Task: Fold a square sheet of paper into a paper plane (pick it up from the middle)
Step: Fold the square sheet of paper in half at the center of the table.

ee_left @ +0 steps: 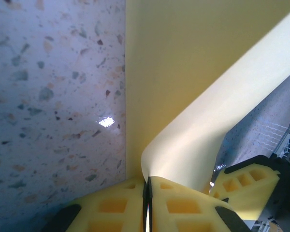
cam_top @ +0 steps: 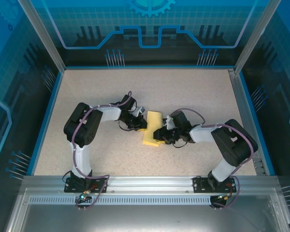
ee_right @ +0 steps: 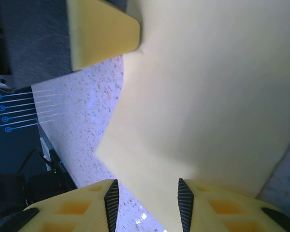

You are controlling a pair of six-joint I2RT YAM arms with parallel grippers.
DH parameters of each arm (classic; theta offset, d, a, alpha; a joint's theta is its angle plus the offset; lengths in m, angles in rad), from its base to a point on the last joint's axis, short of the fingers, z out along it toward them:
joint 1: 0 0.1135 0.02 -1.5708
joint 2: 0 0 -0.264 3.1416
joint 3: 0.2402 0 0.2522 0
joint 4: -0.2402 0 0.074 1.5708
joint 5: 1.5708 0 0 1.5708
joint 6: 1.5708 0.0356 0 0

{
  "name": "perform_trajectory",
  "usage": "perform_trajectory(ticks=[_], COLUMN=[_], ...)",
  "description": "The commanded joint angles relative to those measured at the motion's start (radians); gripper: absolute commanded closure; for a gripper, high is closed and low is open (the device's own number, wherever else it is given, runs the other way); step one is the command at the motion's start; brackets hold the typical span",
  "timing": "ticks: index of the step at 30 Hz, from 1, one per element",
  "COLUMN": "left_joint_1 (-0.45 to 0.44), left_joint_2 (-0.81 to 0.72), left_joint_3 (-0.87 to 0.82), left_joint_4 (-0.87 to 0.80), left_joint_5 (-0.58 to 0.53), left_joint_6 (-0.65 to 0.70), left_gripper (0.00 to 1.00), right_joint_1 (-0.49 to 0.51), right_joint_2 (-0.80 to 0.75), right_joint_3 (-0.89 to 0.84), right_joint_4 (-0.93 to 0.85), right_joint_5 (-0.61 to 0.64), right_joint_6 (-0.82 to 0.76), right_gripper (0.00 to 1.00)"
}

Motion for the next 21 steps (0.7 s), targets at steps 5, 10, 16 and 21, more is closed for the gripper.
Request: perform_trajectory(ticks=[5,10,16,21], left_joint_1=[0.001,0.001,0.002,0.002], left_joint_2=[0.053,0.053,0.052,0.054], left_joint_3=[-0.011,-0.012,-0.015,-0.011], left_joint_4=[-0.071,-0.071,-0.068,-0.071], left_joint_5=[-0.045,-0.047,-0.046,-0.045], left_joint_6=[0.025,0.024,0.022,0.024], left_gripper=[0.87,0.87,0.87,0.87], right_joint_1=[0.019,0.022,0.046,0.065], right_joint_2=[0.018,-0.042,-0.060,-0.009], right_joint_3=[-0.035,0.004,0.033,0.021], right_joint_4=[-0.060,-0.082,-0.074,-0.072], right_joint_5=[0.007,-0.016,-0.042,-0.022], right_joint_6=[-0.042,-0.046,-0.046,-0.043], right_gripper=[0.60,0.60,0.59,0.58])
